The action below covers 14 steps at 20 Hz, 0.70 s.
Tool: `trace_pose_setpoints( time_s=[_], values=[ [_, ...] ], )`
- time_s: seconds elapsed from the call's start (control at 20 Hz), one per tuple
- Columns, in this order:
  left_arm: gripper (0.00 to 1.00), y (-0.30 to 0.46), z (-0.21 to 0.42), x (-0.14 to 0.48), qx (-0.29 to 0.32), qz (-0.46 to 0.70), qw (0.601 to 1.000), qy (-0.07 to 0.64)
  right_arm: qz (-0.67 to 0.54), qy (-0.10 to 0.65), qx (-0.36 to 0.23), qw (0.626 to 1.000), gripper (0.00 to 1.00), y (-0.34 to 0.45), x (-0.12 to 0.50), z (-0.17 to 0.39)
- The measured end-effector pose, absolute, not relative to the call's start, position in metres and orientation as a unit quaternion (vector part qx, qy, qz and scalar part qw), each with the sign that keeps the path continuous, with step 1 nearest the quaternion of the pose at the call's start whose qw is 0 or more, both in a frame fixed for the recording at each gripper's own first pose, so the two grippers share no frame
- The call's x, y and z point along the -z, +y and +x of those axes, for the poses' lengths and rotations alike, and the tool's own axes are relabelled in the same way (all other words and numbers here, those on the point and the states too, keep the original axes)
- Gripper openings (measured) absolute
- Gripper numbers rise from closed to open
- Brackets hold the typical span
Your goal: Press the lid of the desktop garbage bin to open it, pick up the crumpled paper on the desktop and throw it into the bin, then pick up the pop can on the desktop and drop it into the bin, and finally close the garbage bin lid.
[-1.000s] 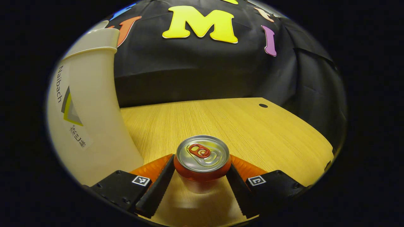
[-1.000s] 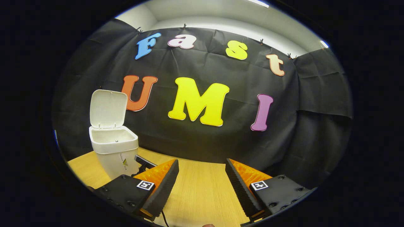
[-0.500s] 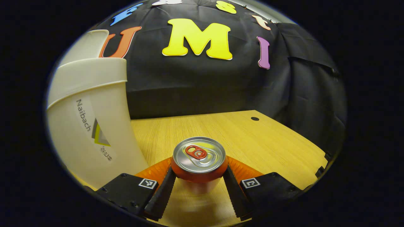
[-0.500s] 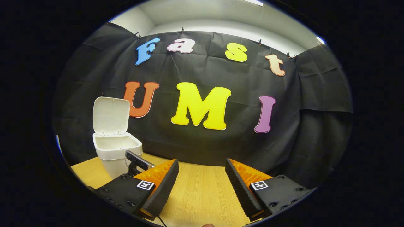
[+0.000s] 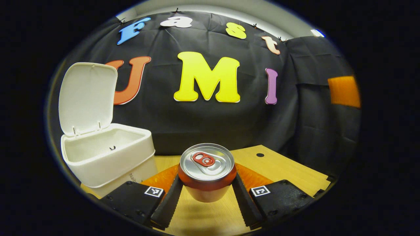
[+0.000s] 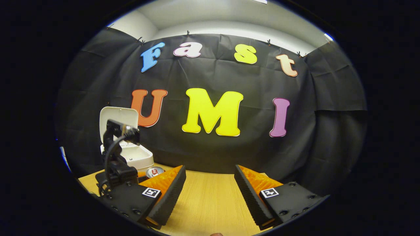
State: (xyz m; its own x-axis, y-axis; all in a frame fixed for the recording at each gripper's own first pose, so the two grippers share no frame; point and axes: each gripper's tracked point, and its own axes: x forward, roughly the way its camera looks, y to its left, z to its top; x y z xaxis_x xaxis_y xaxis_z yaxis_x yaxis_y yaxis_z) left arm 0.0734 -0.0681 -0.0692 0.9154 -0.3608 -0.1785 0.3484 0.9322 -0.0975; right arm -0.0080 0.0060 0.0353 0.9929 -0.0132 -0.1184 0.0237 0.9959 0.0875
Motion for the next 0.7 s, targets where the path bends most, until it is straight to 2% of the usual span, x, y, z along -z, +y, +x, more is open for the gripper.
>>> trace_pose_setpoints(
  time_s=[0.45, 0.7],
  values=[
    [0.82, -0.011, 0.097, -0.031, 0.117, -0.033, 0.993, -0.004, 0.058, 0.081, -0.006, 0.995, 0.94, 0.014, -0.023, 0.002],
    [0.81, 0.047, 0.110, -0.047, 0.046, -0.032, 0.998, -0.023, 0.057, 0.081, -0.017, 0.995, 0.94, 0.024, -0.023, 0.006]
  ],
)
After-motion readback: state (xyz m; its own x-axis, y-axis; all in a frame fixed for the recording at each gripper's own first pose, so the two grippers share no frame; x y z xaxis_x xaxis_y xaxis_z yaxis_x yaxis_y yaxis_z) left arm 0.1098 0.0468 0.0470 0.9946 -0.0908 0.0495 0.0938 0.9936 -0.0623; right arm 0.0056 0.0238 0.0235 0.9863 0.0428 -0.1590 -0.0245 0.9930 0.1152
